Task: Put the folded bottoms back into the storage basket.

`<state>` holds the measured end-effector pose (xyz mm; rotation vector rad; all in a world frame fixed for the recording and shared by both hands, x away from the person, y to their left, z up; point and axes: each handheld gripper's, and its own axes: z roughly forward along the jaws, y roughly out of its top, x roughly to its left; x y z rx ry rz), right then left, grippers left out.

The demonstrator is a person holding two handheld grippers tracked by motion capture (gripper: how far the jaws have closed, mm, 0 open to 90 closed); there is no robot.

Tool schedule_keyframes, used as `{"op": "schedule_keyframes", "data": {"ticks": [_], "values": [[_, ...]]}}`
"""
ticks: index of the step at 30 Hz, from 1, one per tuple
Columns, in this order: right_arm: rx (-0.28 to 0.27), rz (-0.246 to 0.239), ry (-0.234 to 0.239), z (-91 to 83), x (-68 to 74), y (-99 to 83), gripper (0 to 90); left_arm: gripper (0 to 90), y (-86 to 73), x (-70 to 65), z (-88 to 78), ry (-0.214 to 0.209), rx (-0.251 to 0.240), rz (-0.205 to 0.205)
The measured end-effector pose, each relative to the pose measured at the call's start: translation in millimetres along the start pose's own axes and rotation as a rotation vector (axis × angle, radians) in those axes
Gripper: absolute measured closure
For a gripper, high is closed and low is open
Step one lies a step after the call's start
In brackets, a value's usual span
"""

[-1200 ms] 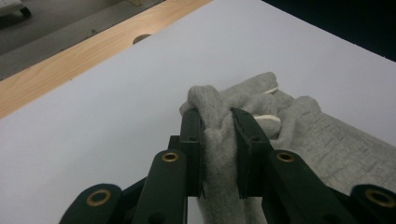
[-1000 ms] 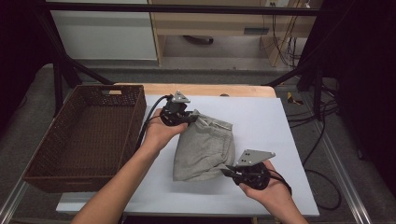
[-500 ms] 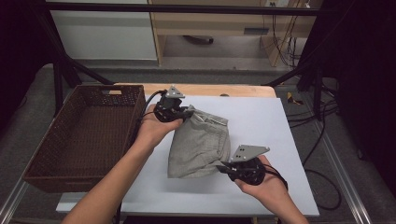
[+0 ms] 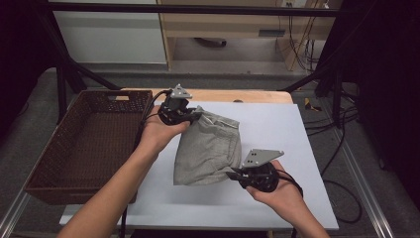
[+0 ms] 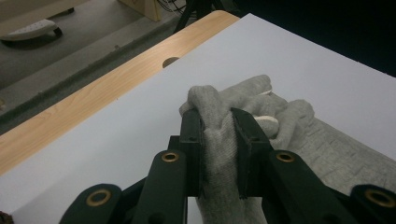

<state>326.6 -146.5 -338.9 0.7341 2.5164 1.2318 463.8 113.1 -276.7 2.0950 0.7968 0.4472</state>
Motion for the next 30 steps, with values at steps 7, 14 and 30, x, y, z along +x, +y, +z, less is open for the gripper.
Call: {"op": "schedule_keyframes", "data": {"ticks": [7, 14, 30], "values": [[-0.015, 0.008, 0.01, 2.8, -3.7, 10.2, 84.4, 75.9, 5.1, 8.0, -11.0, 0.021, -0.01, 0.0], [-0.04, 0.015, 0.023, 8.7, -7.4, 21.6, 84.4, 75.9, 9.3, 16.4, -23.1, 0.044, -0.021, -0.007], [-0.099, -0.049, 0.067, 29.7, 0.6, 66.3, 84.4, 75.9, 15.6, 46.4, -73.8, 0.108, -0.046, -0.013]]}}
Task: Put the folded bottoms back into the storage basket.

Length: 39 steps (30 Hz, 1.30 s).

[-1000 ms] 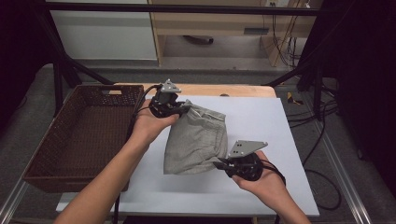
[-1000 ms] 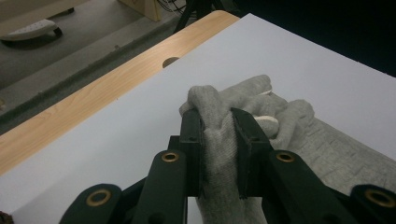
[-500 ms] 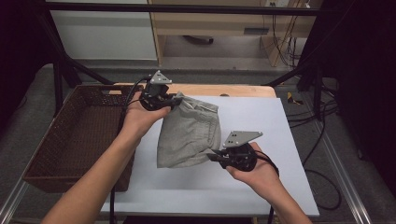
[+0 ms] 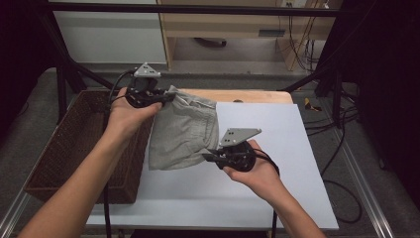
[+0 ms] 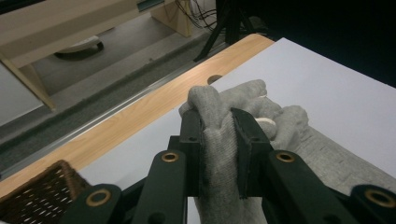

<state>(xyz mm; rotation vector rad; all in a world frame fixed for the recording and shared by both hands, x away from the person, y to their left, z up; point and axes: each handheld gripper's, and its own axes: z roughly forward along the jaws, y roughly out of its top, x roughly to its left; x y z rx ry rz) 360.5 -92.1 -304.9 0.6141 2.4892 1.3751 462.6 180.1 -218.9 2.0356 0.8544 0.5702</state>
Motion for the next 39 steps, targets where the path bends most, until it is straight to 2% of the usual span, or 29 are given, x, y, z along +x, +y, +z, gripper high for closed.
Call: {"op": "schedule_keyframes", "data": {"ticks": [12, 24, 39], "values": [[-0.012, -0.042, 0.033, 22.9, 8.7, 31.1, 84.5, 75.8, -4.7, 23.5, -28.4, 0.036, -0.008, -0.023], [-0.016, -0.077, 0.051, 42.7, 16.4, 56.4, 84.5, 76.0, -17.1, 50.6, -50.4, 0.056, -0.03, -0.084], [-0.021, -0.104, 0.069, 69.4, 24.0, 81.3, 84.5, 76.0, -28.3, 72.4, -68.0, 0.087, -0.041, -0.117]]}}
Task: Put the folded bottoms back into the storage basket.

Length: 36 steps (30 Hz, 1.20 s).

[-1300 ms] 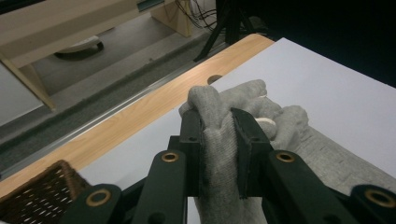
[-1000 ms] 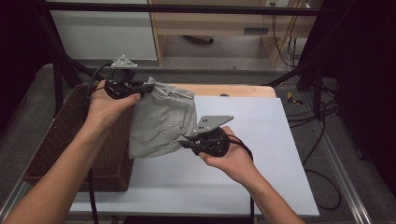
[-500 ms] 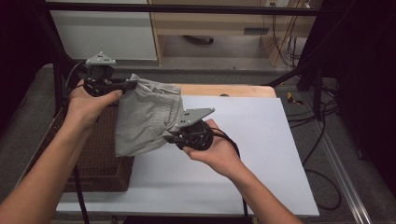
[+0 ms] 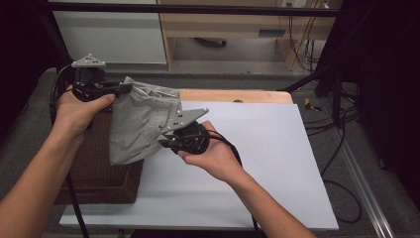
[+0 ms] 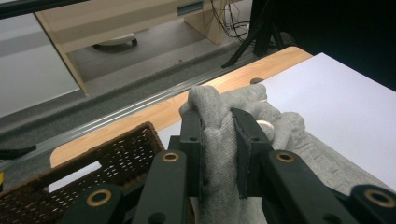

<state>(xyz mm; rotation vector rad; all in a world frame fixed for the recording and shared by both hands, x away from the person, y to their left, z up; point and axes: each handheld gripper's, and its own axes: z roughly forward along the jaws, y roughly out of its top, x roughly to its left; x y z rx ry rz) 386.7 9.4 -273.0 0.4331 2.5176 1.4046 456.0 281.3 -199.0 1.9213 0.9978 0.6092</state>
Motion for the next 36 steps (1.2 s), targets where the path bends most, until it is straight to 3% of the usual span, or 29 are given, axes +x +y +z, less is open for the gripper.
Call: {"op": "schedule_keyframes", "data": {"ticks": [27, 36], "values": [[-0.036, 0.019, 0.023, 45.4, -5.9, 16.7, 84.5, 76.0, -15.1, 38.5, -7.6, 0.043, -0.003, -0.026], [-0.047, 0.025, 0.039, 60.6, -8.5, 17.7, 84.5, 76.0, -19.3, 44.3, -6.8, 0.055, 0.011, -0.019]]}}
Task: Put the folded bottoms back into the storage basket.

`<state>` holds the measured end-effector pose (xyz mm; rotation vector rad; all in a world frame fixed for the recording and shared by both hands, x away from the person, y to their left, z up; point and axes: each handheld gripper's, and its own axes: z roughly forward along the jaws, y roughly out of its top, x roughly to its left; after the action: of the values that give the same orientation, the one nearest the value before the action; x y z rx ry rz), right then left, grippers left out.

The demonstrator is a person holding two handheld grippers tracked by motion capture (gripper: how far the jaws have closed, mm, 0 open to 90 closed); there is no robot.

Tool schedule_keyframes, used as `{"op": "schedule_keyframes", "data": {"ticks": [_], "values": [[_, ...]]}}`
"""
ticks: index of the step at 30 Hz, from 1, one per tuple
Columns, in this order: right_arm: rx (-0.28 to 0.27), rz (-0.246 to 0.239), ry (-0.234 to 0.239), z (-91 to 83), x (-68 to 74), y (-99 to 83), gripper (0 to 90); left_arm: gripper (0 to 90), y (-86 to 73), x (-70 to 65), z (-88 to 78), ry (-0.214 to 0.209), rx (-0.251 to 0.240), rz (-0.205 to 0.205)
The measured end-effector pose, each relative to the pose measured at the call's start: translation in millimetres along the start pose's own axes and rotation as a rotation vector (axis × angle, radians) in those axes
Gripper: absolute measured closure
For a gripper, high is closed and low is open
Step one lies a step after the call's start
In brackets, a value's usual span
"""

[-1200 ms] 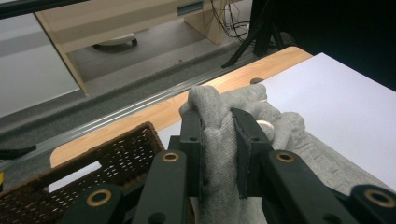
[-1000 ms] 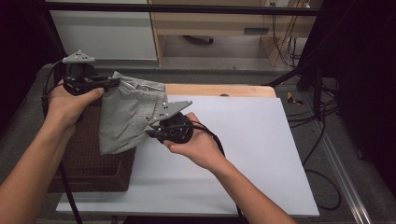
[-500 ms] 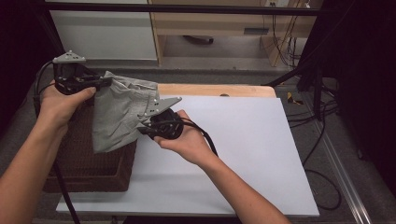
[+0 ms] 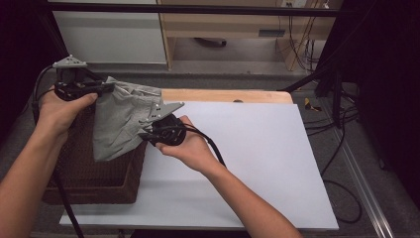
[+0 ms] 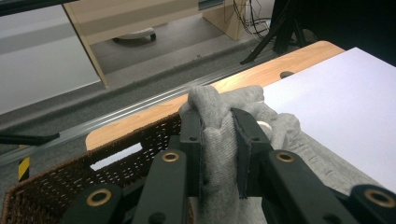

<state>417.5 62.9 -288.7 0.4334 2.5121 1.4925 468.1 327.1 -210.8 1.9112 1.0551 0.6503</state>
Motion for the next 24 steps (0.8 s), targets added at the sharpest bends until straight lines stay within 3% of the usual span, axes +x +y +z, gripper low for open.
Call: {"op": "schedule_keyframes", "data": {"ticks": [24], "values": [[-0.001, -0.01, 0.02, 24.9, 9.8, 1.4, 84.5, 76.0, -13.3, 14.6, -9.3, 0.019, 0.012, -0.012]]}}
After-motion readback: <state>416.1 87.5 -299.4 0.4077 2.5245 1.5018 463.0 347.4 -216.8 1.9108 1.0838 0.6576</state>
